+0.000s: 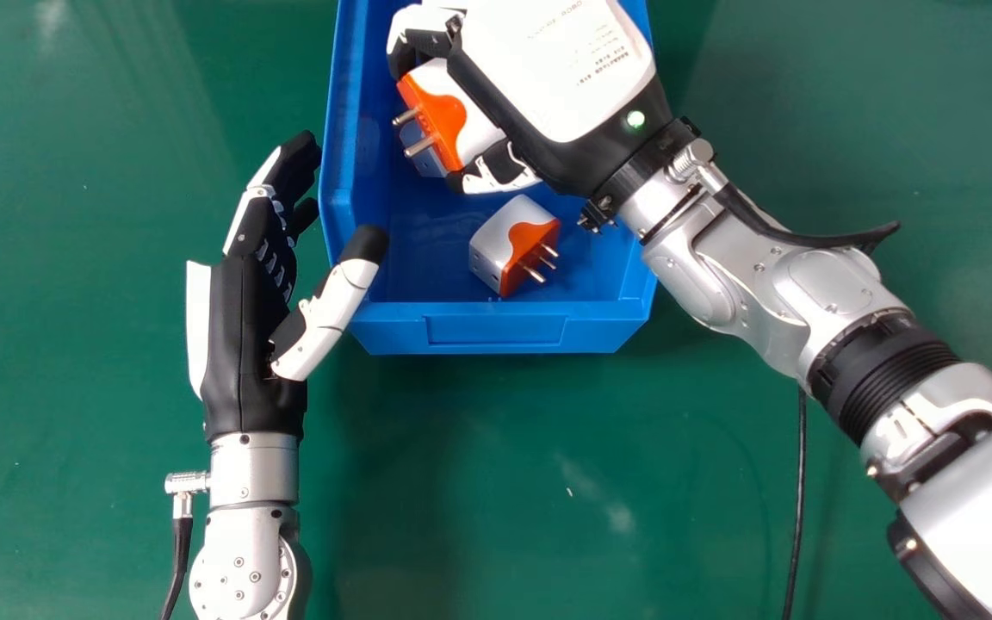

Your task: Pick all objects and put in blue box

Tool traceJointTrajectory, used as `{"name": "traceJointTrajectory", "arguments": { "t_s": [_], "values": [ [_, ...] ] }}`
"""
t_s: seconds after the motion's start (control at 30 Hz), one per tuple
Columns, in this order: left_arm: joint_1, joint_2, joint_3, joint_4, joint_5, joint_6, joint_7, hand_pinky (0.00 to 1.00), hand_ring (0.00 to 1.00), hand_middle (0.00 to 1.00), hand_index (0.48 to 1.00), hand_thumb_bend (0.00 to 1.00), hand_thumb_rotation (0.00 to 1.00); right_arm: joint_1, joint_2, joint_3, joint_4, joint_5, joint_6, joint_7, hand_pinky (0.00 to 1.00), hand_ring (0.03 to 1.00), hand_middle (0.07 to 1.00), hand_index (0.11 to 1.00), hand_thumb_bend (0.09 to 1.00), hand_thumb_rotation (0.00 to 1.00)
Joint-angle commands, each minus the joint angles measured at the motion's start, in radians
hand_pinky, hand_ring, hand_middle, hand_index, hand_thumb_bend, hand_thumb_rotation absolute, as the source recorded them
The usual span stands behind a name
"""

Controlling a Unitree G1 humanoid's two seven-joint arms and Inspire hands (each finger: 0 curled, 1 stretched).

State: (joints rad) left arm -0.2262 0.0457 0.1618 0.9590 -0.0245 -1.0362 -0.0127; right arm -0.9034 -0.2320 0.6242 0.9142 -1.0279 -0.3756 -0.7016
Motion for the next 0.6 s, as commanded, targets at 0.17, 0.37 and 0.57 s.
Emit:
{"name": "traceJointTrajectory", "arguments": {
  "t_s": [0.17, 0.37, 0.57],
  "values": [
    [-0.011, -0.008, -0.002, -0.006, -0.012, -0.013, -0.007, 0.90, 0.91, 0.88, 0.841, 0.81, 0.51, 0.011, -0.020, 0.044, -0.090, -0.058, 0.178, 0.095, 0.36, 0.485, 0.554, 0.493, 0.502, 0.02],
    [-0.013, -0.007, -0.004, -0.005, 0.004, -0.014, 0.010, 0.90, 0.91, 0.88, 0.842, 0.81, 0.50, 0.044, -0.032, 0.050, -0.179, -0.080, 0.277, 0.170, 0.61, 0.698, 0.746, 0.669, 0.744, 0.02],
    [-0.016, -0.009, -0.004, -0.005, -0.010, -0.016, -0.004, 0.90, 0.91, 0.88, 0.842, 0.82, 0.51, 0.062, -0.039, 0.048, -0.230, -0.085, 0.327, 0.209, 0.83, 0.862, 0.886, 0.790, 0.885, 0.10]
  ]
}}
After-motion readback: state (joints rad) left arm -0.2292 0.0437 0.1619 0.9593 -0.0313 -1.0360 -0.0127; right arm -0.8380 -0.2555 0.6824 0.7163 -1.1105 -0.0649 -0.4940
